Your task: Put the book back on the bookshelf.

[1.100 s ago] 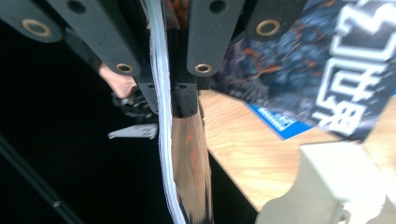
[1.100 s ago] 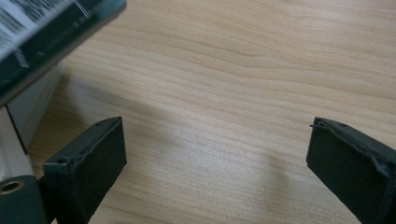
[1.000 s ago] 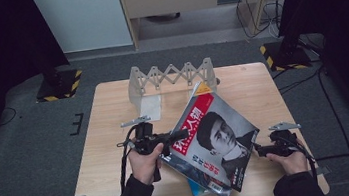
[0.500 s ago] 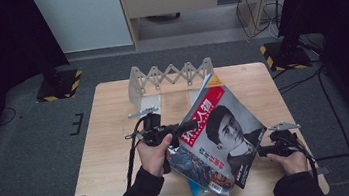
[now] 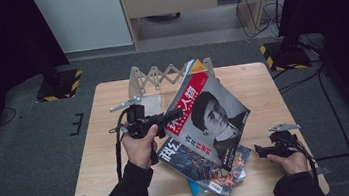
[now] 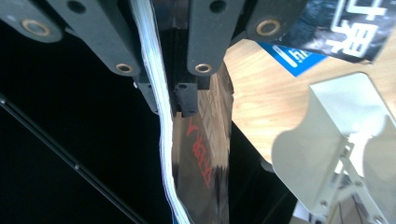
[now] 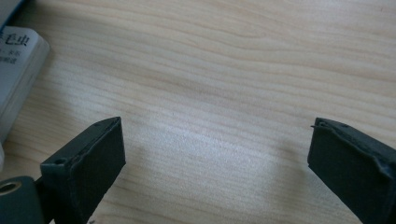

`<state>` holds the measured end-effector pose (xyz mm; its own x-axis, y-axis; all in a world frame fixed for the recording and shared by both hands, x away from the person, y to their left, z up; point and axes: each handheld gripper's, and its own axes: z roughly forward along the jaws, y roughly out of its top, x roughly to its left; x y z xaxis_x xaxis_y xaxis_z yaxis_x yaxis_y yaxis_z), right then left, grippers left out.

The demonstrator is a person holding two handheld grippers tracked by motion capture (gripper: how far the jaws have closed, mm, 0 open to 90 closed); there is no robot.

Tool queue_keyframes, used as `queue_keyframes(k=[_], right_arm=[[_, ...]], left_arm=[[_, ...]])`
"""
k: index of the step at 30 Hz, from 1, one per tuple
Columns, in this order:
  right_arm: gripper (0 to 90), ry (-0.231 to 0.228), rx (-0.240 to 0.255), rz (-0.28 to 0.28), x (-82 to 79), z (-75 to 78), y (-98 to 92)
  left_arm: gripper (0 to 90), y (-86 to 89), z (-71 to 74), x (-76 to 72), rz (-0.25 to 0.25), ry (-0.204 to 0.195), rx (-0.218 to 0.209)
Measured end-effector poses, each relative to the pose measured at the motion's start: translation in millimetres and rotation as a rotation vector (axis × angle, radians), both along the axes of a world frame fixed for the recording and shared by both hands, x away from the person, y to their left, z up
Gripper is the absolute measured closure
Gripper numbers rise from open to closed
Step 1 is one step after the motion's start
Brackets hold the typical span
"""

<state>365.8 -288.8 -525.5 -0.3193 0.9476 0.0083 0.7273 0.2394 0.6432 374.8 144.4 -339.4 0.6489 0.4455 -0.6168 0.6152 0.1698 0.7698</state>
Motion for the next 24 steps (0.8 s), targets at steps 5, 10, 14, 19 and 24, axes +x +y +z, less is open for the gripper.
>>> queue_keyframes(k=[5,10,14,19,24], right_arm=[[1.4,-0.004,-0.002,0.019,-3.1,-7.2,0.0],[0.7,-0.028,0.010,0.018,-5.0,-9.6,-0.3],[0.4,-0.065,0.019,0.021,-6.3,-12.6,-1.9],[0.4,-0.077,0.024,0.016,-7.2,-13.6,-1.7],[0.4,-0.077,0.024,0.011,-7.3,-13.6,-1.1]], left_arm=[[86.4,15.9,10.1,1.6,0.031,-0.020,-0.013],[86.4,32.0,21.1,3.1,0.069,-0.043,-0.033],[86.4,44.1,33.1,4.4,0.105,-0.073,-0.020],[86.4,57.4,42.4,4.5,0.138,-0.097,-0.018],[86.4,68.1,46.5,6.6,0.165,-0.102,-0.019]])
